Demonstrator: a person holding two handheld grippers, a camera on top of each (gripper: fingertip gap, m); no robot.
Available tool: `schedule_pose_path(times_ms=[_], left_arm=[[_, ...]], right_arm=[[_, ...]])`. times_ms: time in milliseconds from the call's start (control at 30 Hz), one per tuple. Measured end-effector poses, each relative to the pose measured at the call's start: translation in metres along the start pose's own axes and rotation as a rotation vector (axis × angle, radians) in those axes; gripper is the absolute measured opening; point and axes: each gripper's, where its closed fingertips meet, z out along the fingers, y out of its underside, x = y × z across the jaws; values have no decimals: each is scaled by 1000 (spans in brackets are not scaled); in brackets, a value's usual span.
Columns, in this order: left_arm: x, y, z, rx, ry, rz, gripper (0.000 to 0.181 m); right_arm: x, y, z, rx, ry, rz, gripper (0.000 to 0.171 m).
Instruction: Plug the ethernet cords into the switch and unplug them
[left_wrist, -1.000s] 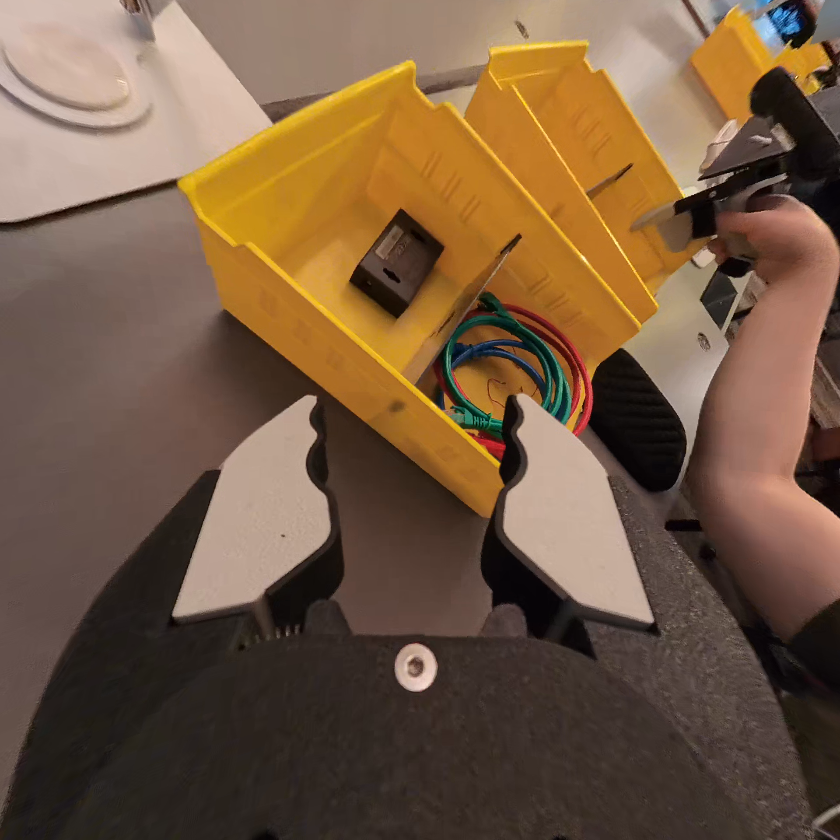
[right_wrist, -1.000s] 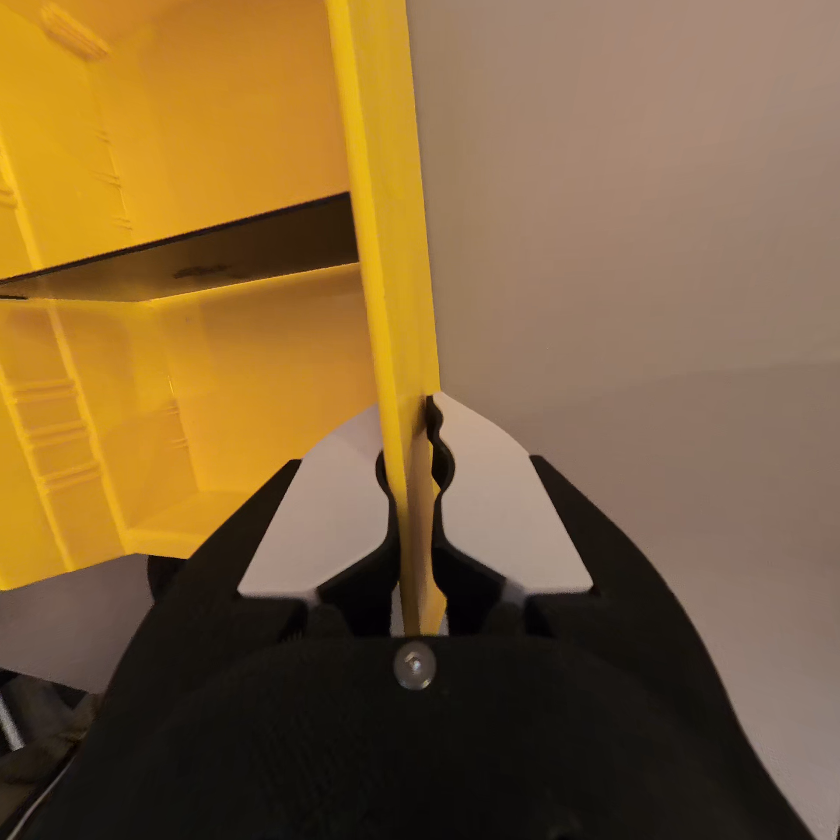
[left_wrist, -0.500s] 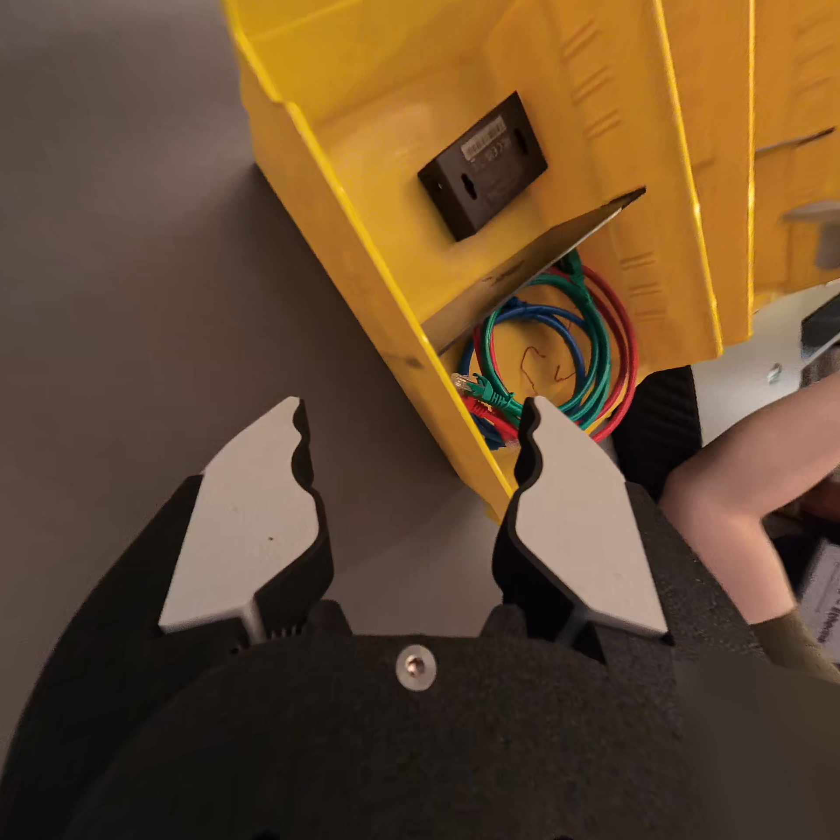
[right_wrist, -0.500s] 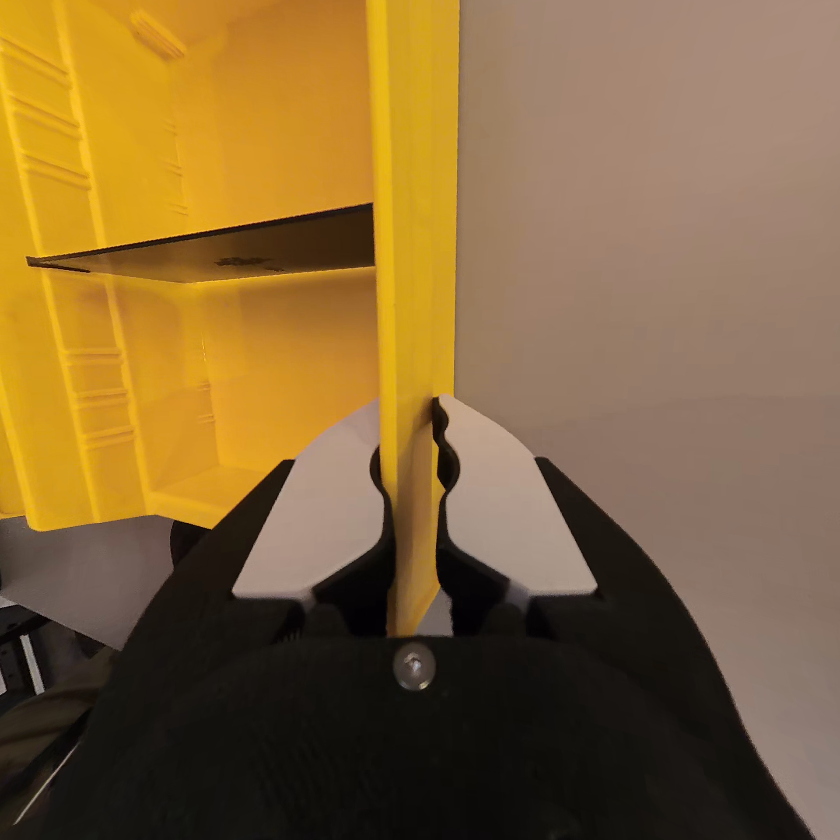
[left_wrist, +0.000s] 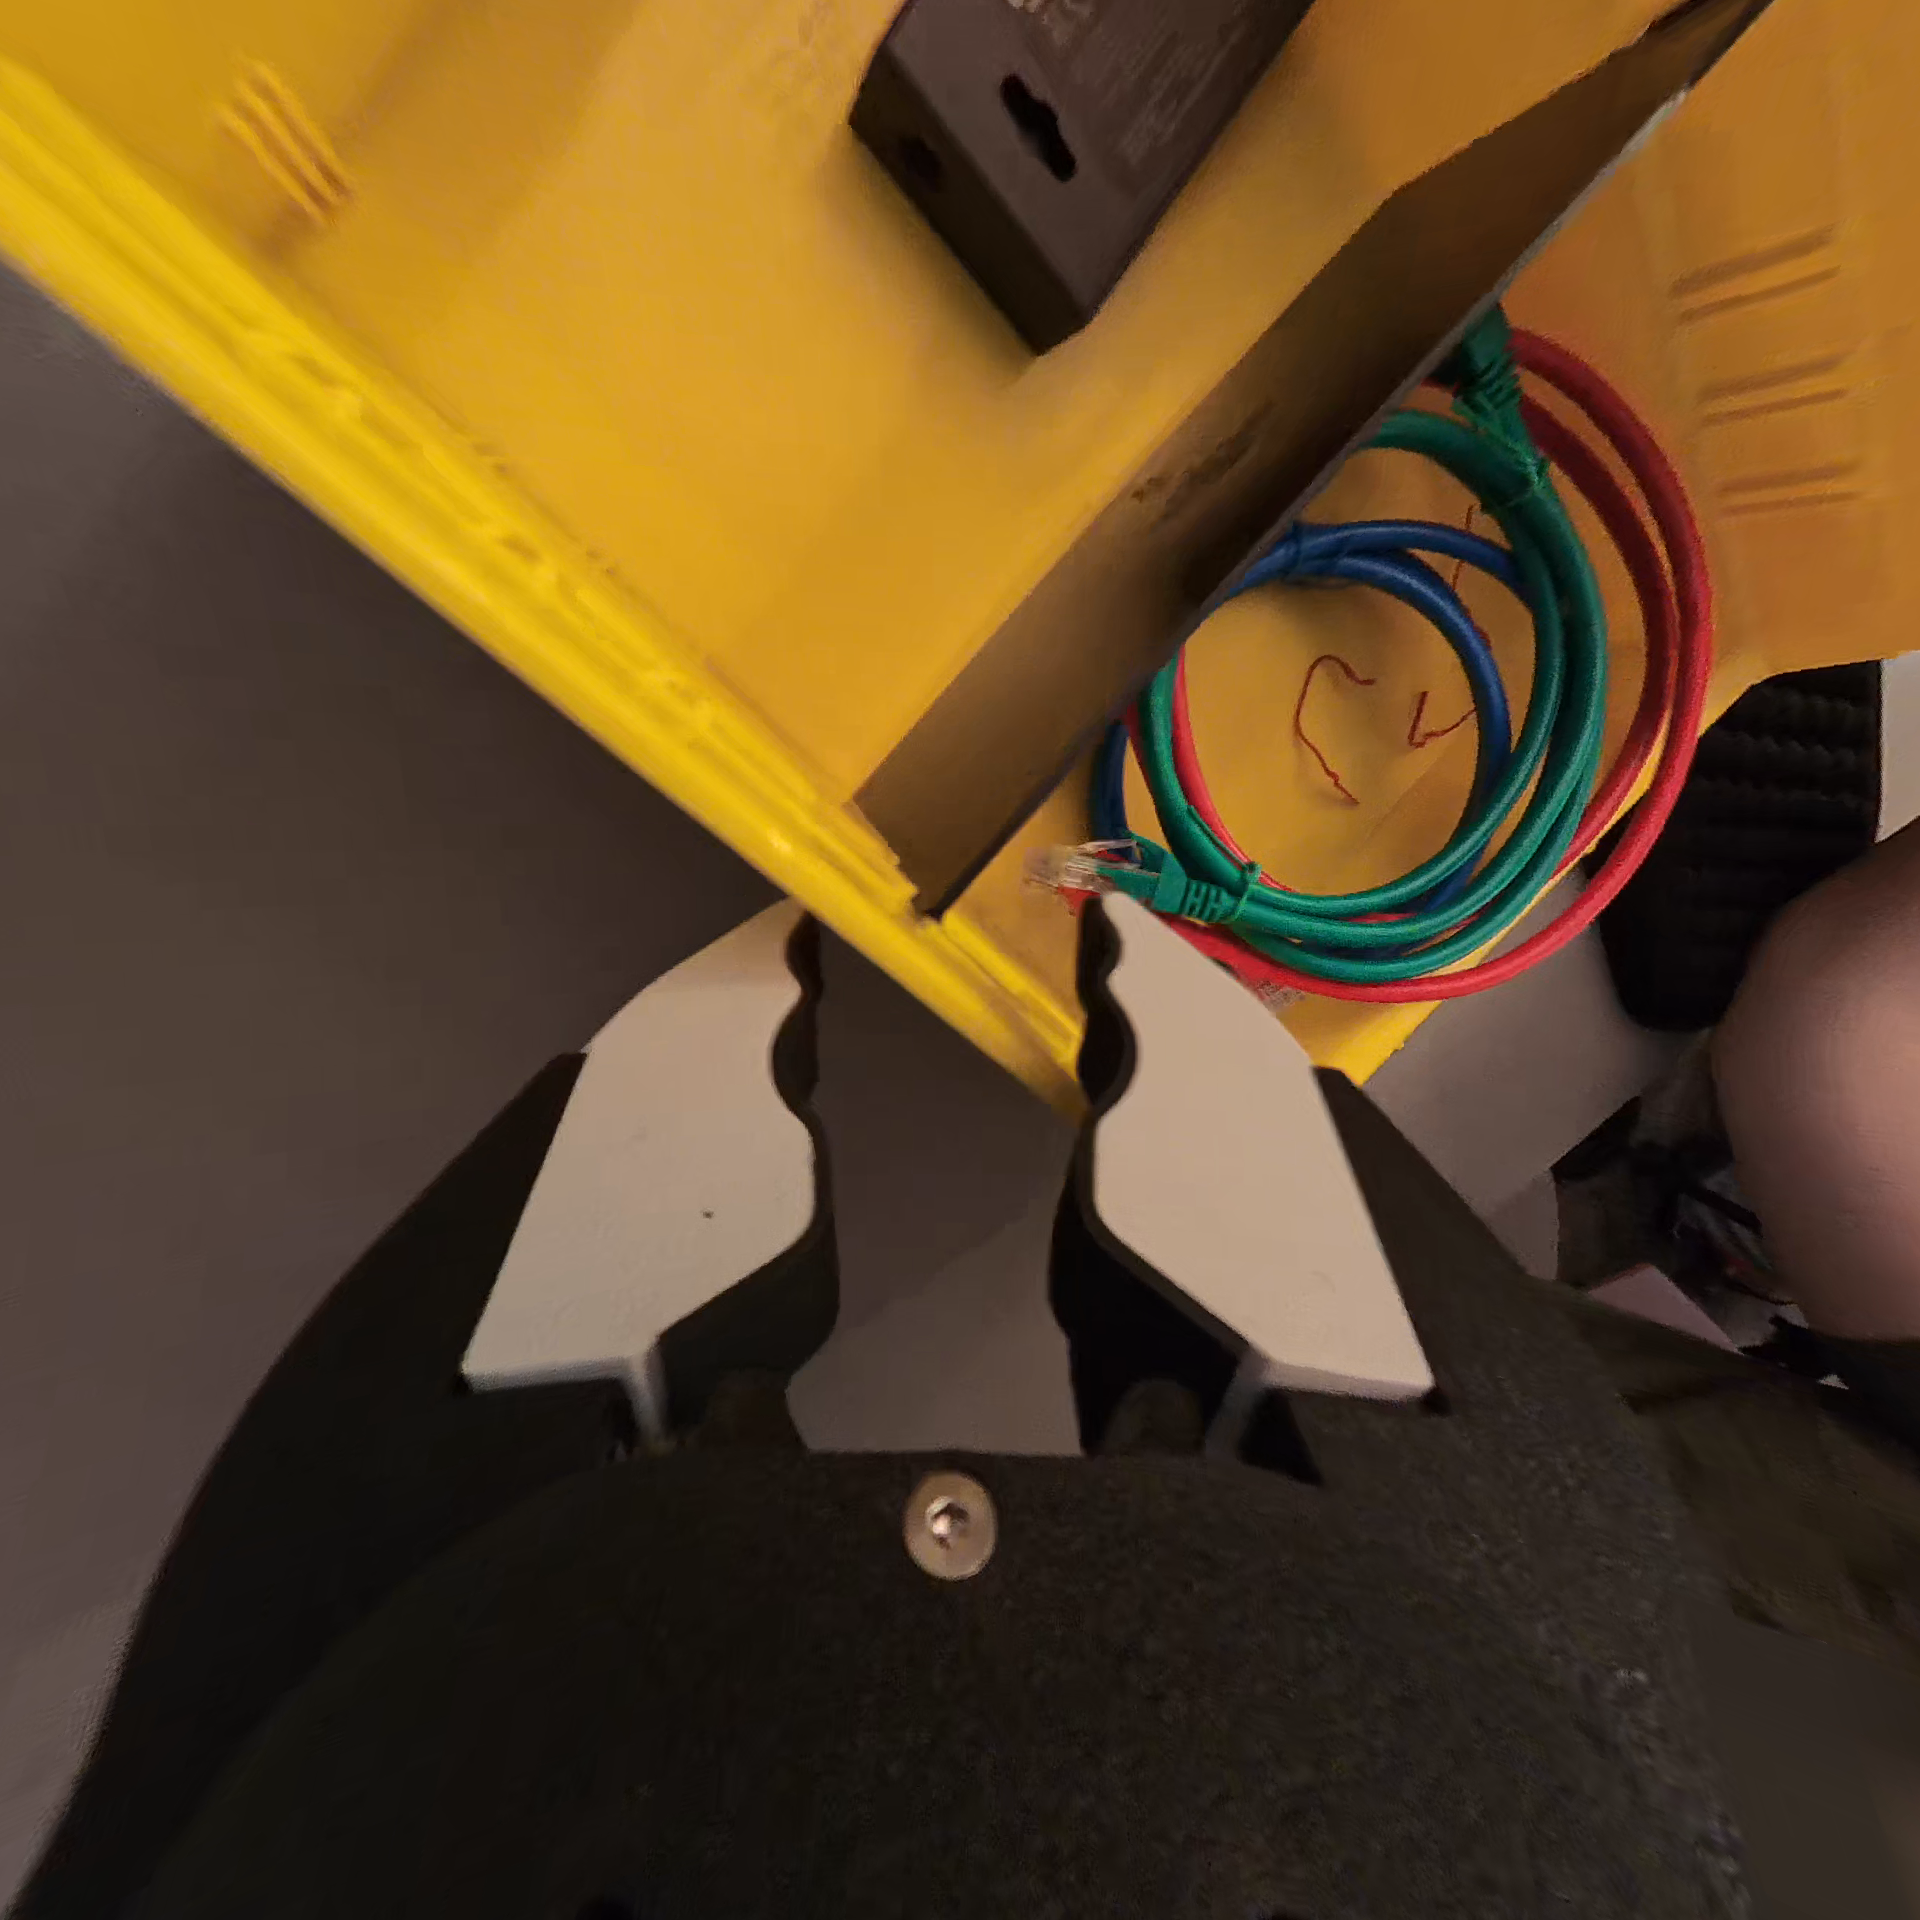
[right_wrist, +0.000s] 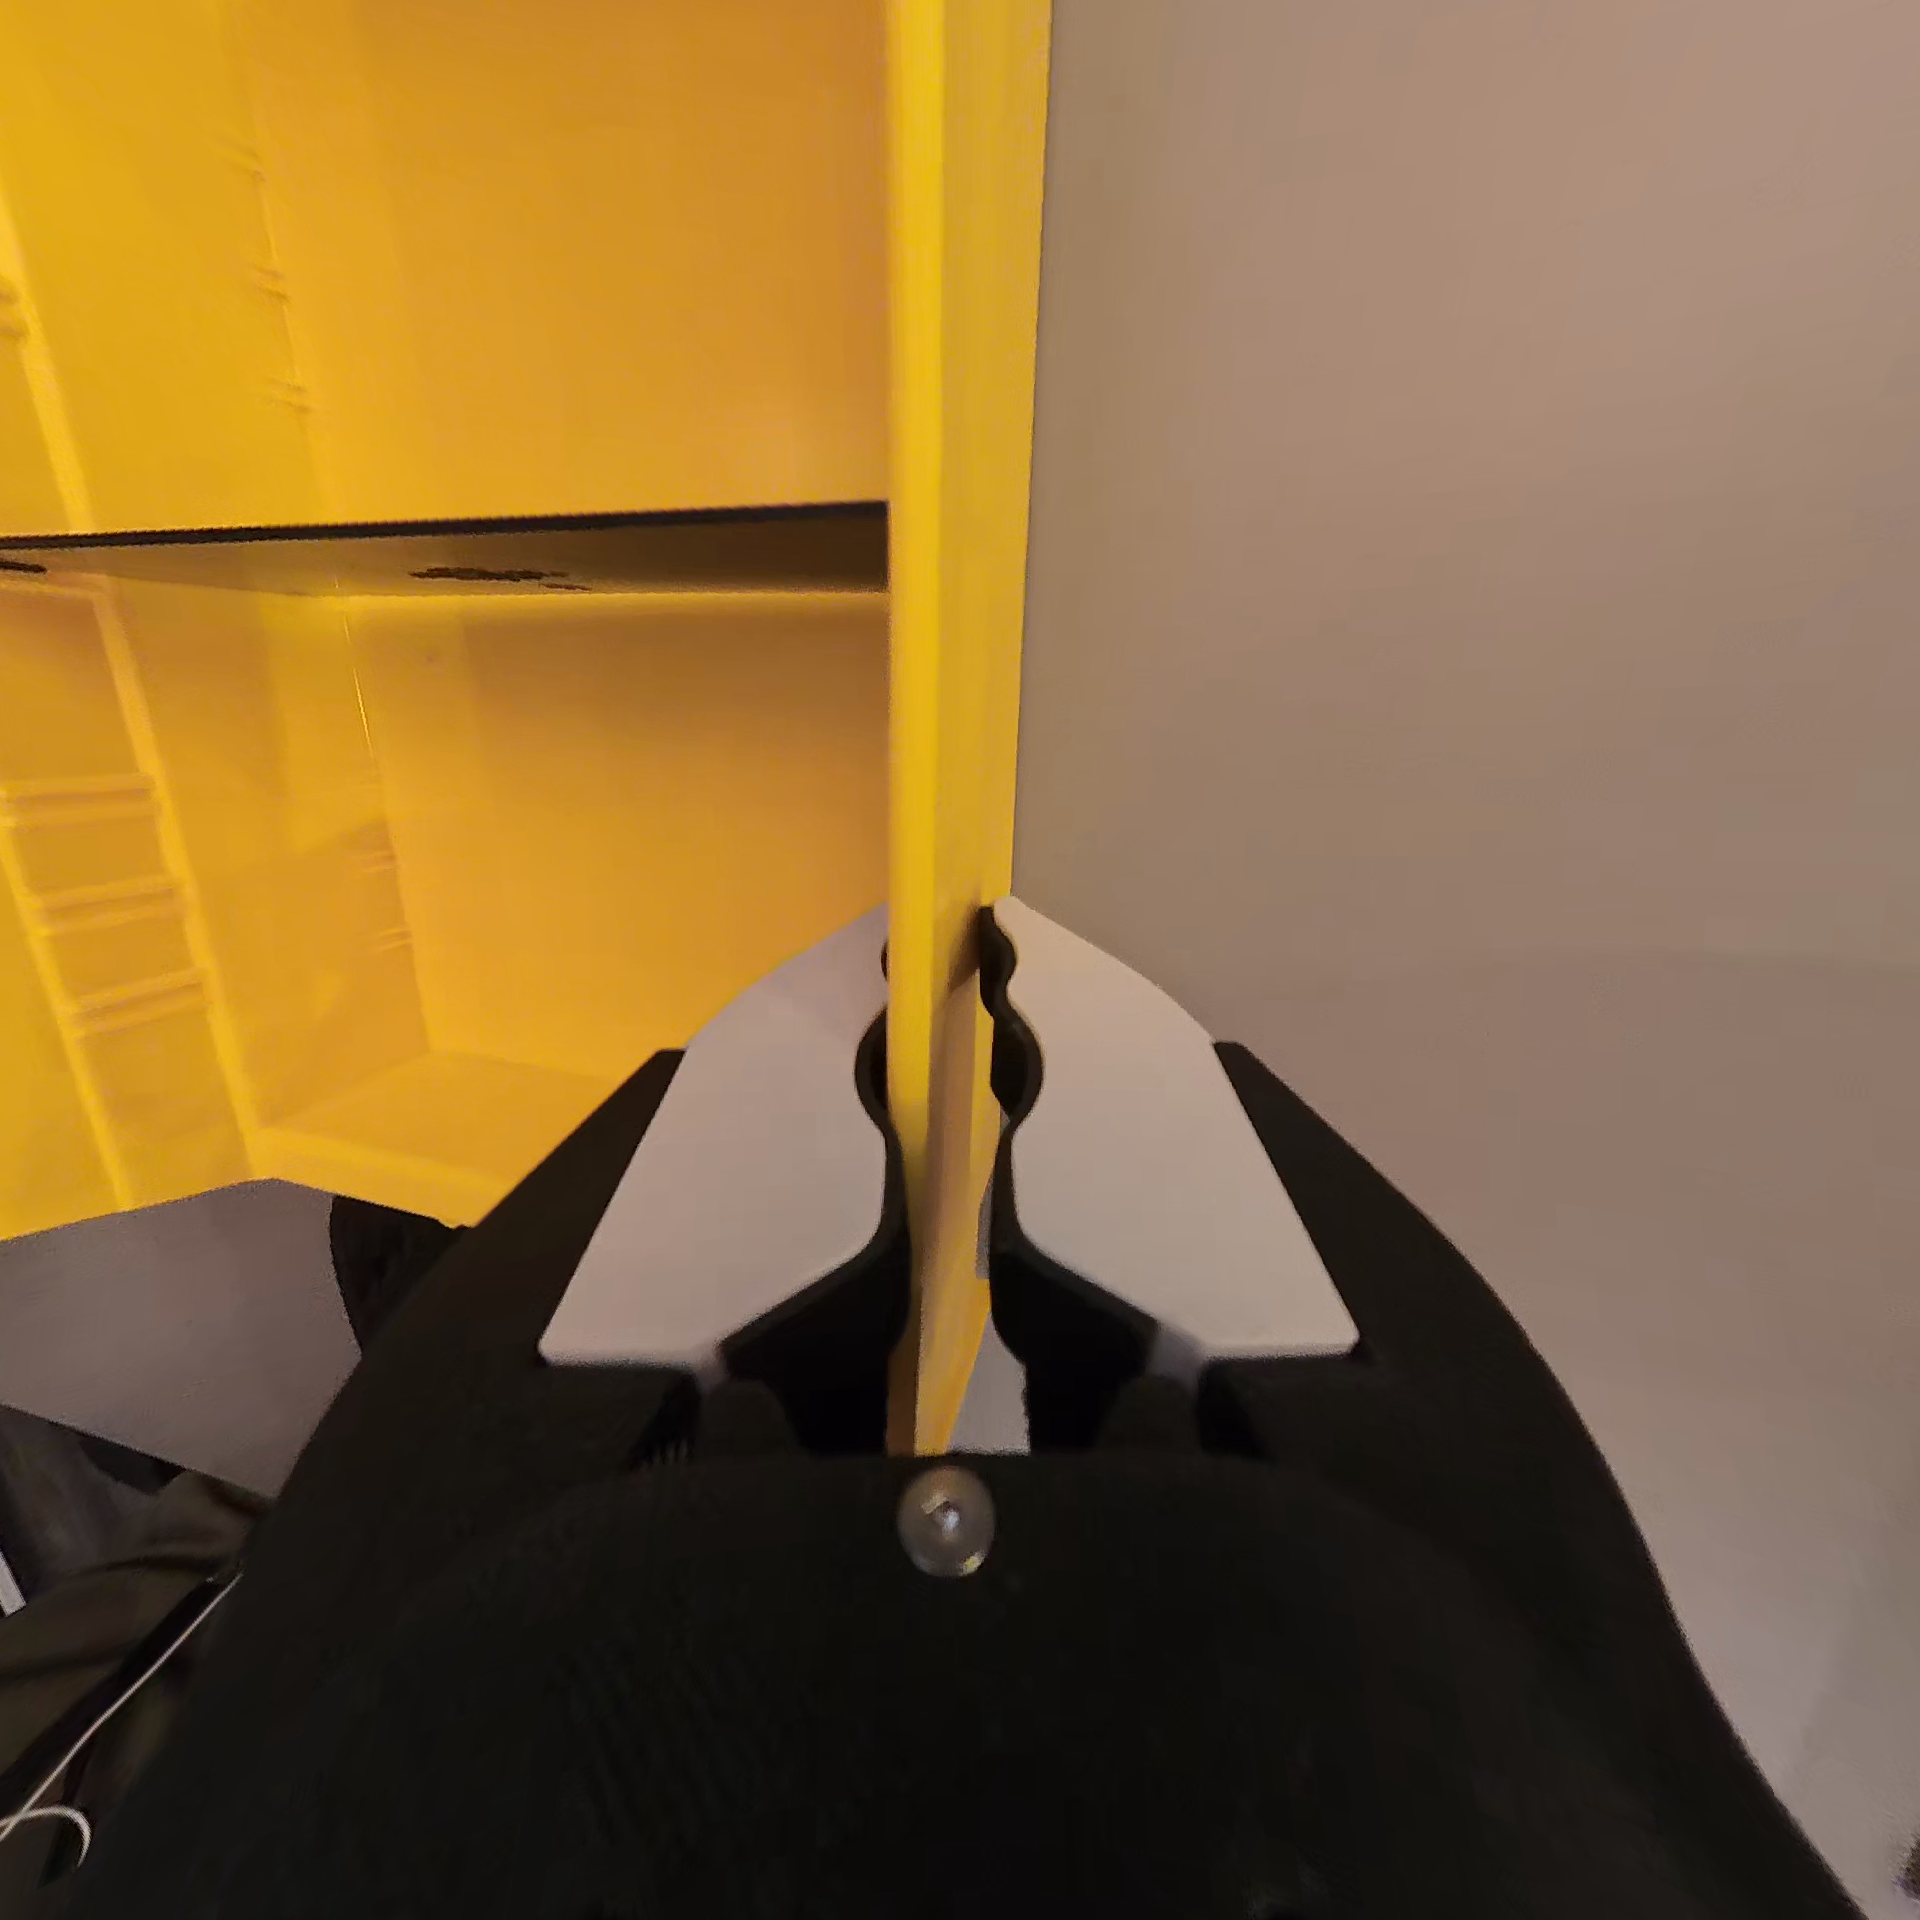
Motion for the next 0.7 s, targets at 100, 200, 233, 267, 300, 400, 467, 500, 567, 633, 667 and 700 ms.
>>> schedule_pose_path(times_ms=[100, 200, 233, 267, 300, 400, 467, 500, 567, 633, 667, 700], left_arm=[[-16, 1, -8, -10, 5, 10, 41], [-30, 4, -16, -26, -2, 36, 27], [-37, 4, -19, -29, -23, 45, 26], [-42, 5, -22, -34, -34, 51, 21], [-48, 7, -25, -43, -41, 53, 16], [-69, 14, -36, -65, -85, 56, 11], [-86, 20, -43, -65, -119, 48, 9], [-94, 21, -47, -55, -138, 43, 9], [-111, 27, -55, -44, -171, 24, 7], [-128, 34, -63, -42, -207, 18, 6], [-136, 38, -67, -43, -216, 10, 6], [-144, 43, -71, -41, -219, -9, 6]], right_arm=[[-4, 5, -1, -23, 6, -3, 12], [-7, 9, -1, -47, 15, -18, 12], [-8, 11, -1, -56, 19, -22, 12], [-9, 13, -2, -65, 23, -27, 12], [-10, 14, -2, -74, 27, -33, 12], [-12, 18, -2, -96, 43, -55, 11], [-13, 18, -2, -105, 53, -61, 11], [-13, 18, -2, -109, 55, -62, 12], [-13, 19, 0, -120, 57, -63, 12], [-13, 20, 2, -136, 58, -67, 12], [-13, 21, 3, -145, 59, -70, 13], [-13, 21, 3, -154, 63, -73, 13]])
